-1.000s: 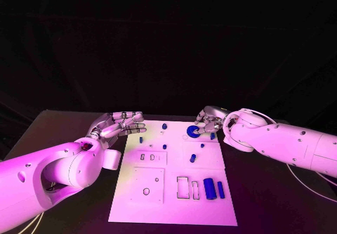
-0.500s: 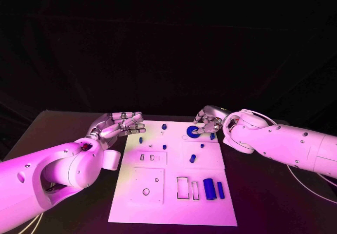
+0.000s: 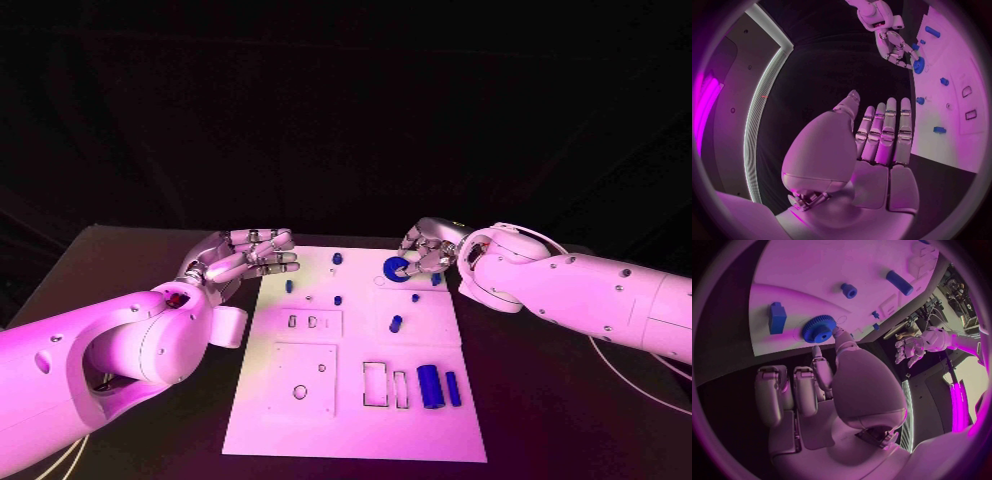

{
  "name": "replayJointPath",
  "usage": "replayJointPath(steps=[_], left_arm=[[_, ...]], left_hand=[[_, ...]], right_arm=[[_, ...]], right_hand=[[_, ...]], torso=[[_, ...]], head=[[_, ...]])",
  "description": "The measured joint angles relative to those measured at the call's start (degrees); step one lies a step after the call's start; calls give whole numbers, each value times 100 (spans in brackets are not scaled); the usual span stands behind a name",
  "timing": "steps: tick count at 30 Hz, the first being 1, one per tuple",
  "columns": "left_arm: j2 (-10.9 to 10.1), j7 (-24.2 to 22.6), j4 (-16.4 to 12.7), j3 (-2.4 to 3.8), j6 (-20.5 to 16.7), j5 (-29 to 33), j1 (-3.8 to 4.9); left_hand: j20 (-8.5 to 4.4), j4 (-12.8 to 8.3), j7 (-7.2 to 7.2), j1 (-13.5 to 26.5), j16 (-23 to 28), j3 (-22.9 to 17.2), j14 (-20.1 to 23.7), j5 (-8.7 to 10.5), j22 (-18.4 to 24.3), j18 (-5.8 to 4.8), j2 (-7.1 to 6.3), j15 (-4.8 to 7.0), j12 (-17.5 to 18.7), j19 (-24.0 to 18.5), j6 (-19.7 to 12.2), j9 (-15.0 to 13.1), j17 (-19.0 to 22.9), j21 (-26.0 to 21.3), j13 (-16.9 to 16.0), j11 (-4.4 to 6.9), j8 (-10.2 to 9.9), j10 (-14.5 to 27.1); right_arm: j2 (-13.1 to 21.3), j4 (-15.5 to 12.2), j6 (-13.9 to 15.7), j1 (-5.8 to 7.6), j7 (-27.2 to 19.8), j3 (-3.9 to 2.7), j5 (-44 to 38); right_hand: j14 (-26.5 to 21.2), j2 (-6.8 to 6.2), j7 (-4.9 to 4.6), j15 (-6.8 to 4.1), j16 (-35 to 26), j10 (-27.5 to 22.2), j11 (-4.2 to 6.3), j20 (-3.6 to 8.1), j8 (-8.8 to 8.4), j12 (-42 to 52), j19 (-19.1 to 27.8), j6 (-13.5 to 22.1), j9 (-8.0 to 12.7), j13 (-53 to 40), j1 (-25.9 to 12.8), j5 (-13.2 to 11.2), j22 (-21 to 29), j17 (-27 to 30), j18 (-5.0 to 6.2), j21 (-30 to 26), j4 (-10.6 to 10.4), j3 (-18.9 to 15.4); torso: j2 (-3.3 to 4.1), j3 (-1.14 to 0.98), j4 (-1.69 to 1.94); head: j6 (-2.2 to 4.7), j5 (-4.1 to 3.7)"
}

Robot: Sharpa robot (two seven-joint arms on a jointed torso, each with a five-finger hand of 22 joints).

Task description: Assemble the parts on the task board

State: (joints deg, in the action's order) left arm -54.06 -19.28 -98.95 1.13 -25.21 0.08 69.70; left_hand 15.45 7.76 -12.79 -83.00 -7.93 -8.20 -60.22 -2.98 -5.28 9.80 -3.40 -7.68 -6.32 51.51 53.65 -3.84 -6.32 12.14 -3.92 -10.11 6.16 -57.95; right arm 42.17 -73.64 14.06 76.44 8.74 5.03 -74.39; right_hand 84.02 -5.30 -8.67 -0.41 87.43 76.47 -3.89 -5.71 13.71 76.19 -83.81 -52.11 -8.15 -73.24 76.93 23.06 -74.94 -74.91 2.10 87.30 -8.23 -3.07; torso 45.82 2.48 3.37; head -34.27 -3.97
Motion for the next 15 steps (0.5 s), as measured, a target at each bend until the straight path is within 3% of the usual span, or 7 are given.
replayJointPath(steps=[15], left_arm=[[4,13,2,0,9,0,0]], left_hand=[[0,-33,-21,0,0,-1,0,0,8,0,0,0,24,0,-21,0,1,0,0,0,0,0]], right_arm=[[-97,103,-148,-9,1,1,55]], right_hand=[[0,0,-16,0,0,0,0,0,0,0,0,16,1,0,0,0,1,0,1,0,0,0]], torso=[[2,-2,1]], head=[[-12,-4]])
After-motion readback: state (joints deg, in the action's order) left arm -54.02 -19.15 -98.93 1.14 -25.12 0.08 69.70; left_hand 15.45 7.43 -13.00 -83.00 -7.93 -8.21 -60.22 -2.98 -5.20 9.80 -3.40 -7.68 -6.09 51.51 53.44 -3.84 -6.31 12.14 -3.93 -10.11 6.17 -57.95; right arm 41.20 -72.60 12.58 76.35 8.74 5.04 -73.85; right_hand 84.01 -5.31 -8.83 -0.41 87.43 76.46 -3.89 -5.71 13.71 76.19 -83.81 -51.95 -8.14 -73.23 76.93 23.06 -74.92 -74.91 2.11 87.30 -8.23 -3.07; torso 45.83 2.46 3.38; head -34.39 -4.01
